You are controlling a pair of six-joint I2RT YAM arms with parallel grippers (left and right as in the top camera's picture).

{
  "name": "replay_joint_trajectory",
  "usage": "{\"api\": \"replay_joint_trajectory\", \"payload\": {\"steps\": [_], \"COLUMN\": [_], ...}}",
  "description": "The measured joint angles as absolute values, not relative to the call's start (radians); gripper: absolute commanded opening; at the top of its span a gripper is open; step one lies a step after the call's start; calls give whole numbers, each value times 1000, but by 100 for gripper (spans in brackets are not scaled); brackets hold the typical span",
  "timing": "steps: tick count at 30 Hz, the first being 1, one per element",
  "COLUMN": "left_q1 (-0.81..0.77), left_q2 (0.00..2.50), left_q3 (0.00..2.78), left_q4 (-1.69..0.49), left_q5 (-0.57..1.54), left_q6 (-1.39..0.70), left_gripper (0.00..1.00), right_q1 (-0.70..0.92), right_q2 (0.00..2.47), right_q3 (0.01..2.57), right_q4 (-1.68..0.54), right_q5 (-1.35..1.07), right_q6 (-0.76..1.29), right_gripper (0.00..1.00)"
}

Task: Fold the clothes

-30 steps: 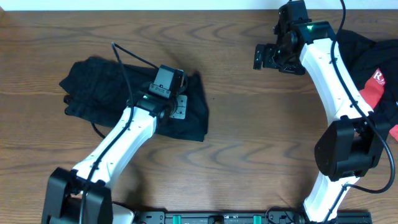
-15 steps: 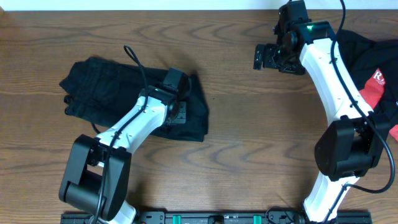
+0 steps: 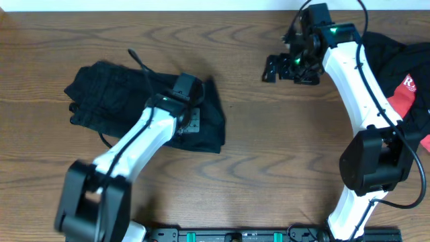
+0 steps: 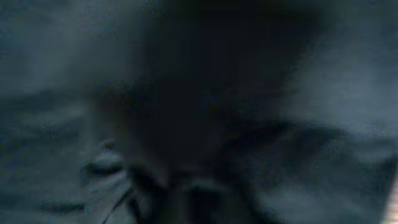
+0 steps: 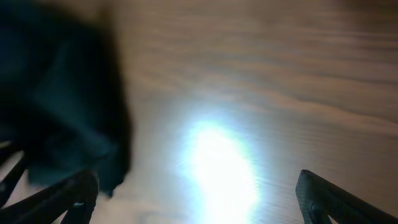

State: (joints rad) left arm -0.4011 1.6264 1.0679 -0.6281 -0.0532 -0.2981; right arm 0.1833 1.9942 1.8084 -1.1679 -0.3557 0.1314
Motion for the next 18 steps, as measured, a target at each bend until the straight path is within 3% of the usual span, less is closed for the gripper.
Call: {"api": "replay_joint_trajectory", "payload": {"steps": [5, 18], "left_q1": [-393, -320], "left_q2": [1449, 1346], "left_q3": [1068, 1068], "left_q4": [-627, -712], "left_q5": [-87, -112], "left_q6": [-302, -311], "left_gripper": [78, 81], "right_q1": [237, 469], "right_q2": [1994, 1995], "right_q3": [1717, 1434], "right_q4": [-1121, -739], "right_q5": [-494, -633], "right_q6": [69, 196], "right_gripper": [99, 99]}}
